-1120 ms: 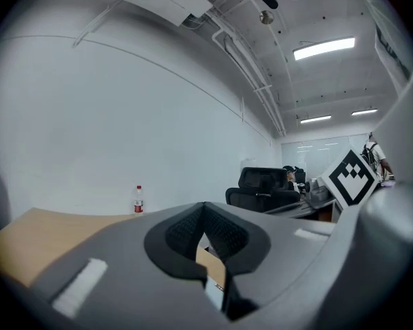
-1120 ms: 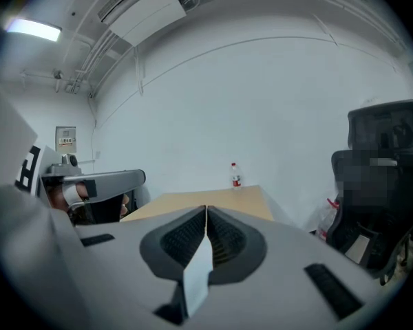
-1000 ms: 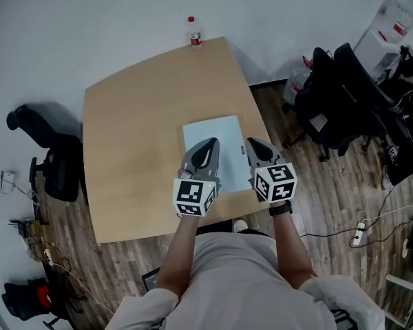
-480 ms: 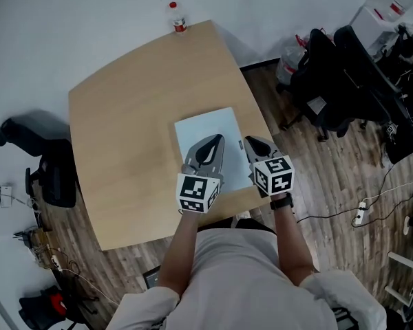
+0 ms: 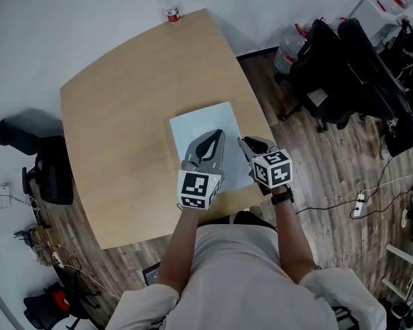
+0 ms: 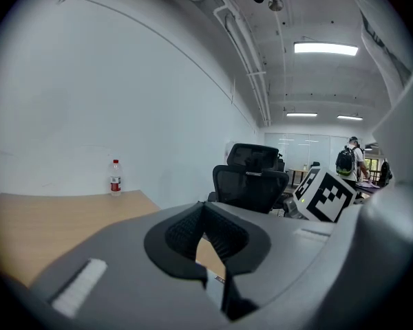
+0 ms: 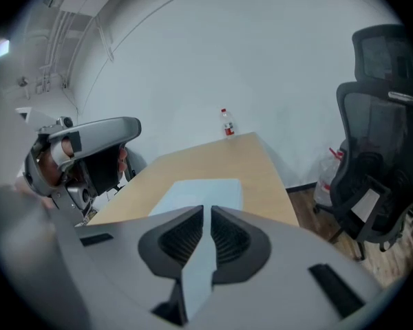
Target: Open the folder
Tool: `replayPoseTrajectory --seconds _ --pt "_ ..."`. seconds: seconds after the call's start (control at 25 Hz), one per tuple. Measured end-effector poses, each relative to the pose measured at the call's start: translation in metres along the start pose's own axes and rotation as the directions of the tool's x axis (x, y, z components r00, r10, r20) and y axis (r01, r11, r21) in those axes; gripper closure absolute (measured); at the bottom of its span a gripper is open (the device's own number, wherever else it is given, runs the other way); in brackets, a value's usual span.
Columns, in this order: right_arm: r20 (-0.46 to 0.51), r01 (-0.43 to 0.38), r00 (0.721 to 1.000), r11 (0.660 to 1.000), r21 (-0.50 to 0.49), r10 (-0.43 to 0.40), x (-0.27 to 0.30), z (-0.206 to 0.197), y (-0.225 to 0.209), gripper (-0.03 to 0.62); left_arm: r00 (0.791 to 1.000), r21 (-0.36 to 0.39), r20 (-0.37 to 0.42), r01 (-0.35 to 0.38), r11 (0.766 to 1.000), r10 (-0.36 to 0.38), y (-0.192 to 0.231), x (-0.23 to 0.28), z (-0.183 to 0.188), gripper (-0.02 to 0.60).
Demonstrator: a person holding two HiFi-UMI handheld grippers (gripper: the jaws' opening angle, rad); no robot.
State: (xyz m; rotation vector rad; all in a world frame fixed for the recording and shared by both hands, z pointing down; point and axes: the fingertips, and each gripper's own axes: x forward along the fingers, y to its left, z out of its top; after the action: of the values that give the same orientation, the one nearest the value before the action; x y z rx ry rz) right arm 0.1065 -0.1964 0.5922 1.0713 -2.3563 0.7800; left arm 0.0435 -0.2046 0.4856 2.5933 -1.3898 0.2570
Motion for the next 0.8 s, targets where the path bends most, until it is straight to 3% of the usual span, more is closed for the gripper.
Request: replayPoseTrajectory --seconds 0.56,0.72,0.8 --pt "-0.139 -0.076 0.987 0.997 0.024 0.079 0.037 -0.036 -0.011 0.566 0.999 -0.050 -0.043 -0.016 0.999 0.014 0.014 0.017 -0.022 0.572" --pt "-0.156 -0.092 0.983 0.994 0.053 0.099 0.043 -0.044 -0.014 0.536 0.999 -0.069 -0.047 -0.021 0.997 0.018 0.017 0.023 -0.028 0.572" --pt "-0.162 -0.092 0.982 0.994 0.064 0.101 0.045 -0.046 -0.018 0.492 0.999 -0.073 -0.047 -0.023 0.997 0.019 0.018 0.028 -0.029 0.572"
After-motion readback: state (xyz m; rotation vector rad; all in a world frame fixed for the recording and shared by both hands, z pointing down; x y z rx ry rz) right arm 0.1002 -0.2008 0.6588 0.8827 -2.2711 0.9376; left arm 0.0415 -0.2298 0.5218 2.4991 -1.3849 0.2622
